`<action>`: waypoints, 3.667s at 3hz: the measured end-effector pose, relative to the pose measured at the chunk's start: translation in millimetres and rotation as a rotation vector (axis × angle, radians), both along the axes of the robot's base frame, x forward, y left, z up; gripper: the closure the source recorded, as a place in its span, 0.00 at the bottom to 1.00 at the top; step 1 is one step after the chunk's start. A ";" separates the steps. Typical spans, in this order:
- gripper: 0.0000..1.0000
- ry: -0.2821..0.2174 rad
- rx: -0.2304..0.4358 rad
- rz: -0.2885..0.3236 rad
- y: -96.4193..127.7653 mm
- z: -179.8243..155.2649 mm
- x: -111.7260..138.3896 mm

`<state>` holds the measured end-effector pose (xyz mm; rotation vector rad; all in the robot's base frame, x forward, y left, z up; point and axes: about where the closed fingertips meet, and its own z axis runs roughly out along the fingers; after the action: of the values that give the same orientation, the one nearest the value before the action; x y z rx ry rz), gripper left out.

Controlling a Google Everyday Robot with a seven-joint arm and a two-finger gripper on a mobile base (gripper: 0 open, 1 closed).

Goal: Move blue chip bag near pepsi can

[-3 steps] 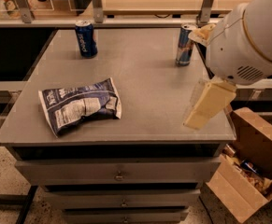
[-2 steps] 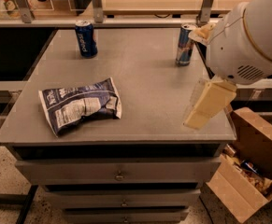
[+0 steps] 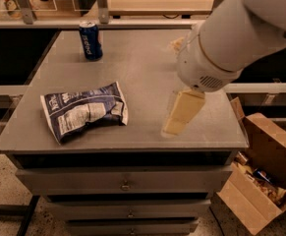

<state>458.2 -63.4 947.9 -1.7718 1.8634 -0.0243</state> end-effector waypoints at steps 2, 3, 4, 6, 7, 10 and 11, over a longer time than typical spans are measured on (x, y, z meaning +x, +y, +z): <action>0.00 0.072 0.071 -0.002 39.9 -65.8 40.2; 0.00 0.103 0.170 -0.014 56.3 -82.2 60.0; 0.00 0.122 0.247 -0.008 75.7 -88.2 73.2; 0.00 0.146 0.389 0.025 101.3 -79.4 79.5; 0.00 0.131 0.388 0.048 114.2 -77.8 77.9; 0.00 0.114 0.398 0.115 153.9 -95.8 73.8; 0.18 0.127 0.396 0.126 164.5 -104.9 70.6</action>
Offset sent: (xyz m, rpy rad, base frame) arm 0.0702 0.0628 -0.1044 0.1541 0.1149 -0.0302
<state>528.8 101.2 843.1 -1.6347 1.6933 0.4809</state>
